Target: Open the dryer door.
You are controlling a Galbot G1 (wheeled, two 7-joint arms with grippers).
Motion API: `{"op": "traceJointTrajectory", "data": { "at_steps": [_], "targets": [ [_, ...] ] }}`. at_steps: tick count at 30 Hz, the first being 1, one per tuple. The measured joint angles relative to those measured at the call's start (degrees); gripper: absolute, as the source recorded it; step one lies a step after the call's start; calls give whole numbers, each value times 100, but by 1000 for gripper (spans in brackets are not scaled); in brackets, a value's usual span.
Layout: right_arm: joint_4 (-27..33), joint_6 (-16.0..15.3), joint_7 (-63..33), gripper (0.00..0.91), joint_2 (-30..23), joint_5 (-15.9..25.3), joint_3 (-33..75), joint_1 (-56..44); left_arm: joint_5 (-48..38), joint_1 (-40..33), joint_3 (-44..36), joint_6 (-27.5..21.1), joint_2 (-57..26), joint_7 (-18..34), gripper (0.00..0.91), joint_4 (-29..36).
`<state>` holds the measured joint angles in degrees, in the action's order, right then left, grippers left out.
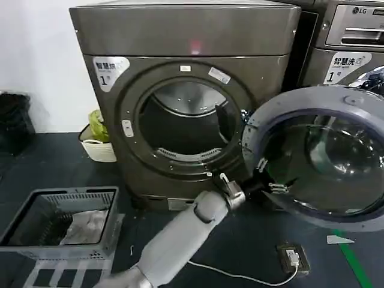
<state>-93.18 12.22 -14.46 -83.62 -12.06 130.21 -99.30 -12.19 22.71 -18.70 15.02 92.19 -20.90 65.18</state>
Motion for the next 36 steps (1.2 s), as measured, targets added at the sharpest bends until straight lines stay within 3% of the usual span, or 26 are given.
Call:
{"op": "traceJointTrajectory", "data": {
  "at_steps": [7, 14, 24, 29, 36],
  "targets": [
    [234, 88, 26, 907, 229, 50, -67, -23, -46, 274, -75, -24, 0, -56, 907, 315],
    [756, 173, -8, 907, 579, 266, -64, -132, -185, 780, 59, -241, -58, -92, 907, 1284],
    [1205, 17, -29, 907, 1141, 376, -277, -71, -92, 1791, 786, -261, -2429, -227, 907, 3347],
    [1110, -299, 137, 907, 1285, 319, -454, 99, 594, 2522, 1515, 98, -3550, -418, 907, 4186],
    [941, -313, 309, 907, 1380, 94, -683, 279, 2010, 3683, 2704, 405, -5141, -466, 907, 4691]
  ]
}}
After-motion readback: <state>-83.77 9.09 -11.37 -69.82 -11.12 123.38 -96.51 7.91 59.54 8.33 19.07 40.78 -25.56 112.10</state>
